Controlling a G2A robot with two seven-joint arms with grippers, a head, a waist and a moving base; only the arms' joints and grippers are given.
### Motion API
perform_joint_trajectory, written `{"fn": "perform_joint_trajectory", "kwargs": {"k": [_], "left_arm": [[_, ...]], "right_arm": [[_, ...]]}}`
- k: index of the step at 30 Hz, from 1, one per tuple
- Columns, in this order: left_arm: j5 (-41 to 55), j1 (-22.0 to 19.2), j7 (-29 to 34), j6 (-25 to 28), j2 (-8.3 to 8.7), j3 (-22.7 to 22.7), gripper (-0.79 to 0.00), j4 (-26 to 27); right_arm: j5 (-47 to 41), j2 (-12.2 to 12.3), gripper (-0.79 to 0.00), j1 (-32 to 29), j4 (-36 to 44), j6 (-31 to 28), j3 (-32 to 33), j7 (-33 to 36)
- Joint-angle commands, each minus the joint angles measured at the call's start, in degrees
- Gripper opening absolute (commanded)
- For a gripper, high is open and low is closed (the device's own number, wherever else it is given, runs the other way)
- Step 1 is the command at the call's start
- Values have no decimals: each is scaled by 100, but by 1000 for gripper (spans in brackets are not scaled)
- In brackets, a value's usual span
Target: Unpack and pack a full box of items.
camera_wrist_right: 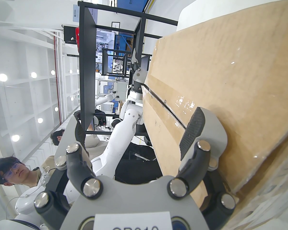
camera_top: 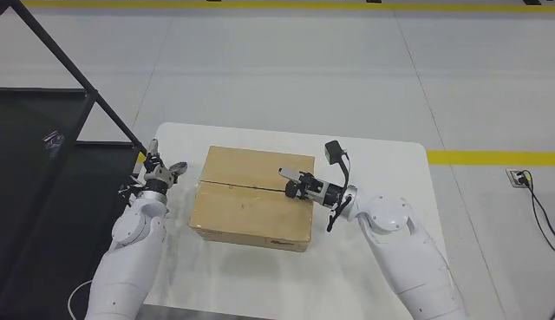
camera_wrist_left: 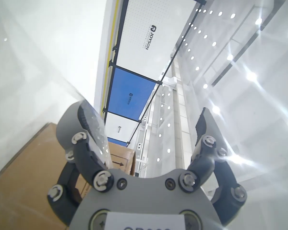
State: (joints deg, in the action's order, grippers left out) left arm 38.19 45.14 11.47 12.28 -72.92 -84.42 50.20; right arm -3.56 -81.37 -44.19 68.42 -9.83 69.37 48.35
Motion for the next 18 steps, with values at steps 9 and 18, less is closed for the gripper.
{"fn": "perform_joint_trajectory", "kwargs": {"k": [9, 18], "left_arm": [[-66, 764, -411, 336, 73, -486, 0, 1428], [-440, 1226, -982, 310, 79, -642, 0, 2266]], "right_arm": [[0, 0, 0, 0, 0, 0, 0, 0], [-1, 1, 0, -82, 108, -13, -16, -115]]}}
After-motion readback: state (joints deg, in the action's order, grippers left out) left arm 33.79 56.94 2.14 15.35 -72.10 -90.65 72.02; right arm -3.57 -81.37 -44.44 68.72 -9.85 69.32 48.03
